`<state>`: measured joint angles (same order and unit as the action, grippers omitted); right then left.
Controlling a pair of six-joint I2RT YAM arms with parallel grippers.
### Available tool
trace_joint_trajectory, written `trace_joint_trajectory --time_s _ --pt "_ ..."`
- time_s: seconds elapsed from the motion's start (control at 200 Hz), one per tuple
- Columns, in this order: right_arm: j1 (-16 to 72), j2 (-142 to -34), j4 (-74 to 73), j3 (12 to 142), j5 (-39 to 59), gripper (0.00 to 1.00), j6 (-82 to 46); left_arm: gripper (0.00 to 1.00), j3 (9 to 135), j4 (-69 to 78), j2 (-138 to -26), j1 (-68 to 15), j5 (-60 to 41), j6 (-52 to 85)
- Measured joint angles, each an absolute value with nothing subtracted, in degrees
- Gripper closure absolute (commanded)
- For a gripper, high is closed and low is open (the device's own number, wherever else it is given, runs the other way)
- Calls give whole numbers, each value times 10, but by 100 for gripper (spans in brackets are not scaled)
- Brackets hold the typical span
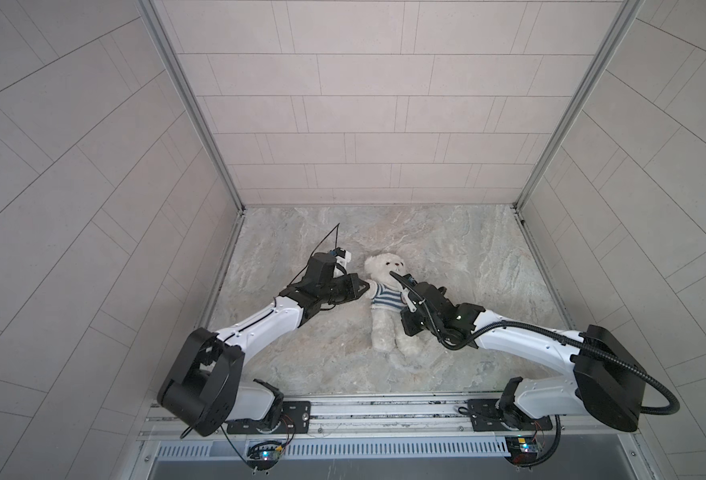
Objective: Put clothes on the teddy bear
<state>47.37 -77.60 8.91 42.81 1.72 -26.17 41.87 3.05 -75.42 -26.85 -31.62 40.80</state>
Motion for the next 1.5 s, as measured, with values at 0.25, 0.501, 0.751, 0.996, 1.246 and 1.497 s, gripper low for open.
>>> trace_joint_trajectory --time_s 0.25,0.501,0.751,0.996,1.246,1.497 --pt "489 -779 31 448 39 67 -271 100 442 -119 -655 -260 -268 309" --pt "495 -728 10 449 41 37 -263 100 488 -283 -599 -225 -207 219" --pt "533 -715 -27 450 50 19 -240 100 515 -365 -571 -225 -182 212" --pt "595 -762 -95 468 66 13 -222 100 478 -316 -569 -225 -206 296" --pt "628 -846 -82 529 43 12 -216 100 468 -288 -569 -225 -215 340" --pt "632 -896 -41 531 -1 17 -243 100 468 -280 -567 -225 -216 357"
